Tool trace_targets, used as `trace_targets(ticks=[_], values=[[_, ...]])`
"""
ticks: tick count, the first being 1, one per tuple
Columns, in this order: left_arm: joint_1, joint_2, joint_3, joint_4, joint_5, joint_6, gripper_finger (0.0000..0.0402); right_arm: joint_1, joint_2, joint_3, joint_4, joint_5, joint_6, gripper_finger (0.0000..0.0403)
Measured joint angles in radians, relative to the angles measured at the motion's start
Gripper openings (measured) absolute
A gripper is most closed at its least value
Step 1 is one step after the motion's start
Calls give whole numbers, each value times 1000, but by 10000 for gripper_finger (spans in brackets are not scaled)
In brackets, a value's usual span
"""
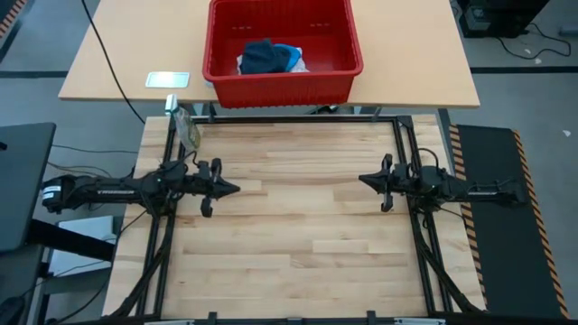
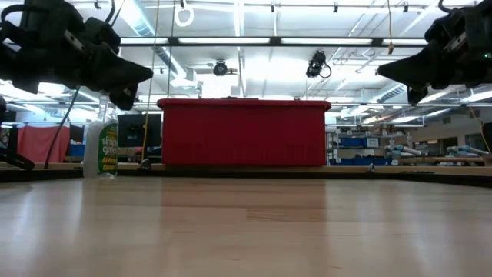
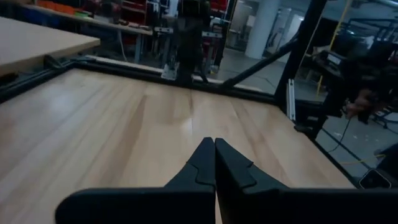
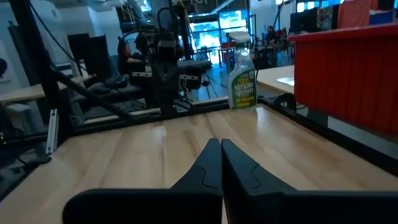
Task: Fold laundry
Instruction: Return to Home Position
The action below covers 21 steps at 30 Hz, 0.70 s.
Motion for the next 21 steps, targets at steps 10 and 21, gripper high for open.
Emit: trace_targets(ticks=[10,21], values=[[1,-169,-5,-147,0,43,0,0,0,-22,-20,-38,71,1],[1,-228,-62,-105,-51,2,0,0,0,-22,-2,-45,136,15]])
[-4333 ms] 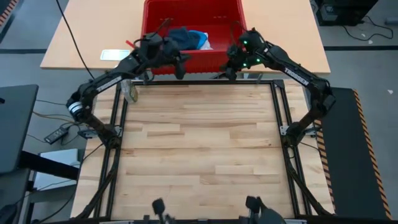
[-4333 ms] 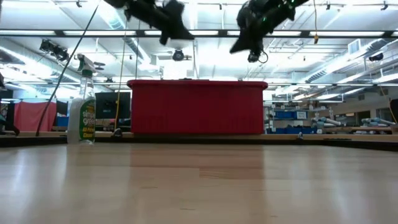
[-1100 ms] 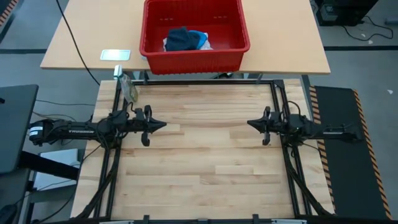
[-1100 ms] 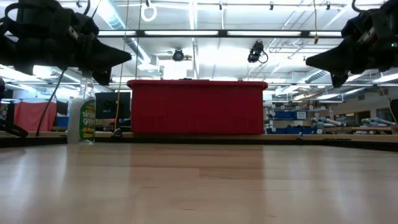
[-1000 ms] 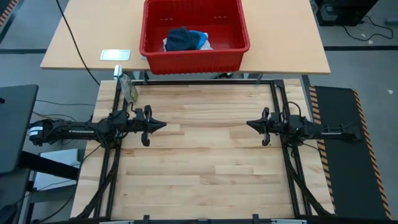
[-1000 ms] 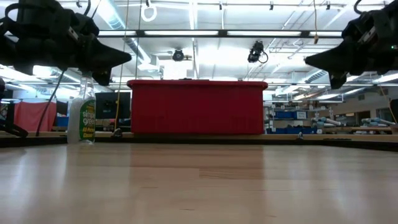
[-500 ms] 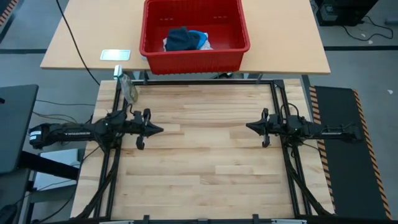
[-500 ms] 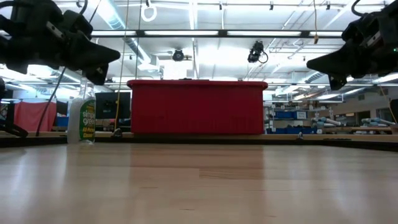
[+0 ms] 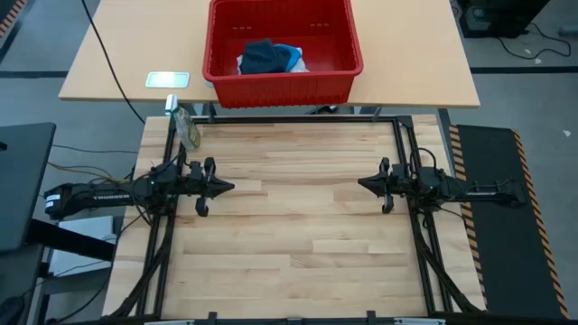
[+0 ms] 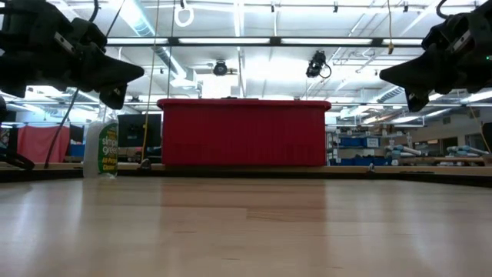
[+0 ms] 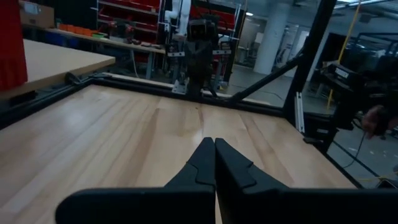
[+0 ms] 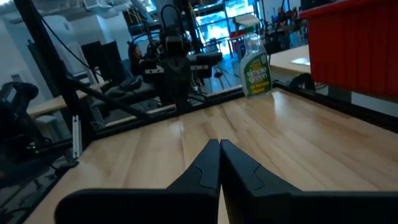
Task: Fold laundry
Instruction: Return to Home Position
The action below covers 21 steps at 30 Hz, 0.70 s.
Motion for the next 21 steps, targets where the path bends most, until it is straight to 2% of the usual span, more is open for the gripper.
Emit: trace_targets(ticks=[21], values=[[0,0,0,0,0,-3,17,0,2,0,10,0,-14,17]])
